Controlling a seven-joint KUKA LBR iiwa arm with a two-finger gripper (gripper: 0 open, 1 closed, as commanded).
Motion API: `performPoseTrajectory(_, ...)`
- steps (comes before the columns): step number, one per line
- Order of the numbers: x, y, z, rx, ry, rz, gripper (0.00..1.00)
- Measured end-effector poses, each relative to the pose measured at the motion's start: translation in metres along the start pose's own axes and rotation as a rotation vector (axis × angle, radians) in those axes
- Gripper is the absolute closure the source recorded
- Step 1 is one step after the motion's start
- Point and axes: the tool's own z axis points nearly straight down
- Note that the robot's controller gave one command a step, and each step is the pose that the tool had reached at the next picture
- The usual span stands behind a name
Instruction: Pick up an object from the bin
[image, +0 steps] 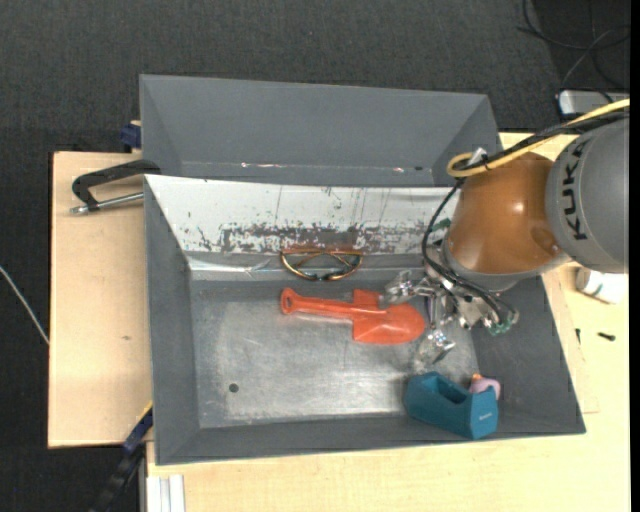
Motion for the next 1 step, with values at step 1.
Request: performPoseTrajectory(1, -0.0425, 0.0154, 0.0182, -0.004, -0.013, 0.002, 1.0)
